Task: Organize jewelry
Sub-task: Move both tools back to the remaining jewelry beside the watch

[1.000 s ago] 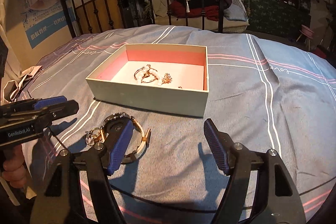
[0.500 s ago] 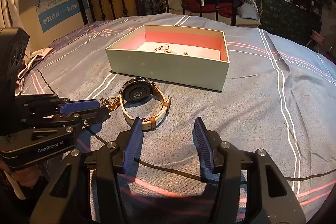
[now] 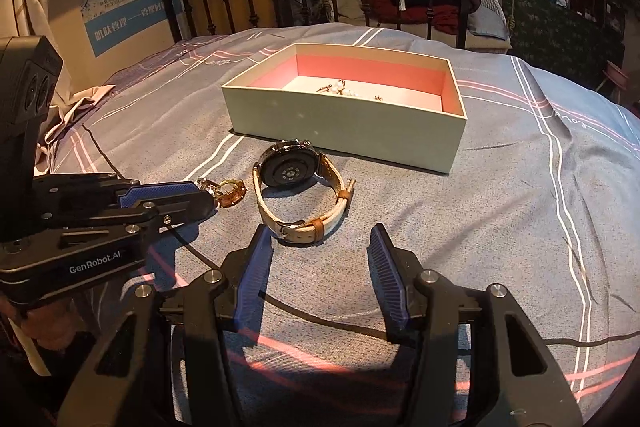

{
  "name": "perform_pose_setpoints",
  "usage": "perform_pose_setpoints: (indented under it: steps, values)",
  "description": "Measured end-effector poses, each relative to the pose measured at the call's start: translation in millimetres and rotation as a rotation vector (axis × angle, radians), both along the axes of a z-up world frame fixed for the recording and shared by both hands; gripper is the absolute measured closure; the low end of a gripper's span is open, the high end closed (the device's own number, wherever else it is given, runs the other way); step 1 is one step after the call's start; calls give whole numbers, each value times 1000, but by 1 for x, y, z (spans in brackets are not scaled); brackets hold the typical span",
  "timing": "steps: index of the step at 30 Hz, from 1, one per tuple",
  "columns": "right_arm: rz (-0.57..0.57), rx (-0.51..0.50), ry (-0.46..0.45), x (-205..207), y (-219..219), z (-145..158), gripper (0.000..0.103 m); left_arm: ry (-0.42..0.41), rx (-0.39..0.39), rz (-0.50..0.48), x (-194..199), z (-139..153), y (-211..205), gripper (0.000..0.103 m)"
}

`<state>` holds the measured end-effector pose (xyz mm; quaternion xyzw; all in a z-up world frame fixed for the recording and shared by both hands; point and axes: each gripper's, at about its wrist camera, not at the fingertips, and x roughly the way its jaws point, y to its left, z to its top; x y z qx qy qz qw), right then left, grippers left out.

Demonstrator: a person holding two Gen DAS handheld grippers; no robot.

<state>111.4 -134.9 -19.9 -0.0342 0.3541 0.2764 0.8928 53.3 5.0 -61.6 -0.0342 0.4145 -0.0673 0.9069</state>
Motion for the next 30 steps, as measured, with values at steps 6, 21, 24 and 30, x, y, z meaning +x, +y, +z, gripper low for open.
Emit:
perform_pose_setpoints:
  steps: [6, 21, 24, 30]
  values:
    - [142, -52, -42, 5, 29, 5, 51, 2, -20, 35, -3, 3, 12, 86]
    - [23, -44, 12, -1, 7, -14, 52, 12, -26, 6, -3, 1, 3, 86]
    - [-15, -22, 12, 0, 0, -14, 62, 11, -25, 0, -4, 1, 0, 86]
    - [-64, 25, 32, 2, -15, -16, 81, 13, -21, -9, -5, 1, -4, 86]
